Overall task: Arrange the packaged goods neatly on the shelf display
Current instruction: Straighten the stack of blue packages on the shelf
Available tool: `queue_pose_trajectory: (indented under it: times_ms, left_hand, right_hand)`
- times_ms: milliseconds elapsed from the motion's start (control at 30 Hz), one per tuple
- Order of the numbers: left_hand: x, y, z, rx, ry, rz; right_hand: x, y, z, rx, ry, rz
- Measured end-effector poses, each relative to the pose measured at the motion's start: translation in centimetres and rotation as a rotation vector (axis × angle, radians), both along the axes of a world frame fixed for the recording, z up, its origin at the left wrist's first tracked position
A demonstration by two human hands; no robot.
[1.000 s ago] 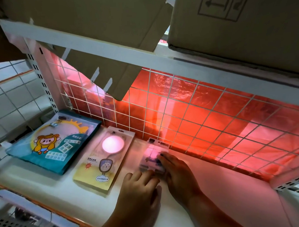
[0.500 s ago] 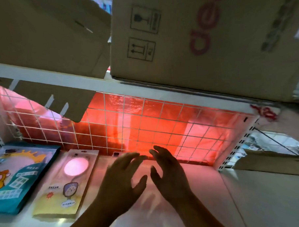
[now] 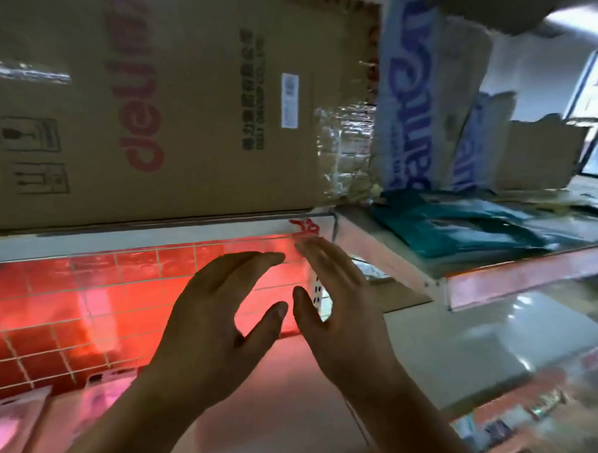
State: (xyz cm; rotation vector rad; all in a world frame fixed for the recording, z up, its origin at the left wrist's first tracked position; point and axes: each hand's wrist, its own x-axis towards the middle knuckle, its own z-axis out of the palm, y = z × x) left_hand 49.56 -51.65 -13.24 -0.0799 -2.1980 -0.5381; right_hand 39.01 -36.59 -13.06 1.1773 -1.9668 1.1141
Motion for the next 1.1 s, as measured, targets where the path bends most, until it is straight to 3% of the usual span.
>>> queue_pose_trajectory:
  times_ms: [233, 400, 633, 967, 1100]
  left_hand:
    - [-3.4, 13.5, 6.3, -0.066, 0.12, -0.141]
    - [-6.5, 22.5, 10.1, -0.126, 0.142, -0.208]
    - [-10.3, 31.7, 14.7, -0.188, 0.003, -0.223]
    - [-19.4, 32.6, 18.2, -0.308, -0.223, -0.087]
    - [-24.4, 29.1, 18.1, -0.315, -0.475, -0.02]
  right_hand:
    - [0.6, 16.9, 5.8, -0.198, 0.088, -0.093]
    - [-0.3, 30.0, 8.4, -0.156, 0.139, -0.267]
    - [-0.3, 44.4, 11.2, -0.072, 0.162, -0.467]
    - [-6.3, 50.8, 12.0, 0.063, 0.126, -0.562]
    - [-11.1, 47.9, 11.6, 0.153, 0.128, -0.502]
